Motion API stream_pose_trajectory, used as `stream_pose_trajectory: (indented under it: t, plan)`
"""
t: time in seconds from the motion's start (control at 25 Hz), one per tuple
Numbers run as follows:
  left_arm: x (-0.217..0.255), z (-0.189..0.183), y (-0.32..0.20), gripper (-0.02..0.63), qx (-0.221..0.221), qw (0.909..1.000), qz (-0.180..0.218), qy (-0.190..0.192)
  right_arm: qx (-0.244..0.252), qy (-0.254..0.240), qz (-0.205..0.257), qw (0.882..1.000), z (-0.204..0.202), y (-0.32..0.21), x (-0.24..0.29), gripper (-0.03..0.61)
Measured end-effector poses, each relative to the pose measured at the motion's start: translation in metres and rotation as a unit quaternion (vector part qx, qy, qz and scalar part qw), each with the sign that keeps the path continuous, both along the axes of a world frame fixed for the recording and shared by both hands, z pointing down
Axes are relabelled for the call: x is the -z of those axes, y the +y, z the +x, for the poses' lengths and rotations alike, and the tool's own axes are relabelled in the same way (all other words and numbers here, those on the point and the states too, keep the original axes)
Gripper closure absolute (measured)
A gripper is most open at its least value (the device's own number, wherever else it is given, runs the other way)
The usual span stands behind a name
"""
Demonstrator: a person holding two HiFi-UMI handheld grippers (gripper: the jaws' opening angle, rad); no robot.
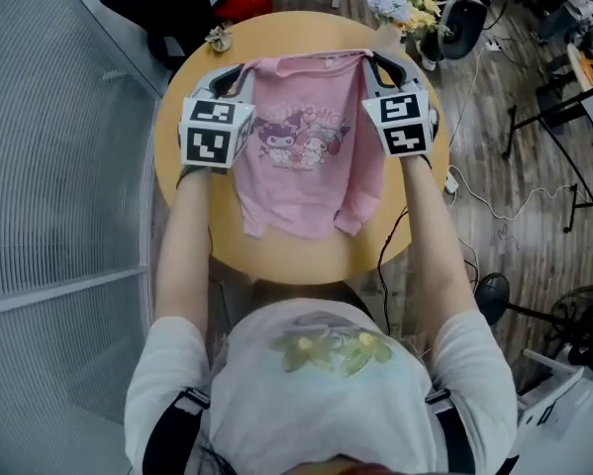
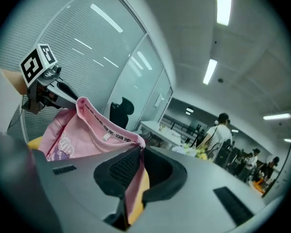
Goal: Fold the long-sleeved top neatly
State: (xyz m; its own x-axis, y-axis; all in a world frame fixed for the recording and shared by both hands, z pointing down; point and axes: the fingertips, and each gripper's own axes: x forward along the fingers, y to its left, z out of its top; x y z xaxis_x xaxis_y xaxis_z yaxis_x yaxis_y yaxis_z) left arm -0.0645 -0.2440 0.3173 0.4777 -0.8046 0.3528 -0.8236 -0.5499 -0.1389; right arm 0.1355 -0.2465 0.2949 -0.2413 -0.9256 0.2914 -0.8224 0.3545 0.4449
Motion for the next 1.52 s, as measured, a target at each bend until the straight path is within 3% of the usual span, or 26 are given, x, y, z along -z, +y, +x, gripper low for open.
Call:
stream_pose_trajectory:
  t: [0.08,0.2,0.32,0.44,0.6,0.8,1.0,1.24,1.36,1.52]
  plan:
    - [-0.062,0.003,-0.033,0.578,0.016,0.9955,-0.09,0.026,0.001,-0.018,-0.07,0.997,-0.002,-0.038,-0.062,0.537]
    - [-0.138,0.0,-0.065,0.484,0.047,0.9803,-0.19,0.028,-0.002,-0.055,-0.164,0.985,-0.005,-0.072,-0.141,0.534]
    - [-0.184,-0.004,-0.064,0.456,0.061,0.9721,-0.225,0.023,-0.001,-0.071,-0.212,0.975,-0.005,-0.076,-0.194,0.486]
    - [-0.219,-0.009,-0.029,0.456,0.057,0.9648,-0.253,0.041,-0.001,-0.096,-0.248,0.964,-0.002,-0.05,-0.232,0.471]
    - [-0.258,-0.024,0.047,0.456,0.057,0.9531,-0.295,0.04,-0.023,-0.129,-0.293,0.947,0.021,0.018,-0.271,0.464]
    - [-0.293,-0.051,0.137,0.456,0.068,0.9334,-0.352,0.015,-0.065,-0.157,-0.375,0.911,0.044,0.125,-0.316,0.436]
    - [-0.306,-0.045,0.194,0.456,0.033,0.9226,-0.384,-0.007,-0.057,-0.19,-0.411,0.89,0.025,0.196,-0.327,0.413]
    - [-0.308,-0.021,0.224,0.418,-0.011,0.9231,-0.382,-0.04,-0.014,-0.17,-0.435,0.884,-0.018,0.244,-0.333,0.413]
    - [-0.316,-0.021,0.231,0.4,-0.023,0.926,-0.37,-0.073,-0.015,-0.144,-0.446,0.883,-0.027,0.257,-0.349,0.413]
    - [-0.341,-0.031,0.229,0.4,-0.009,0.9235,-0.362,-0.126,-0.026,-0.11,-0.452,0.885,-0.029,0.261,-0.369,0.414]
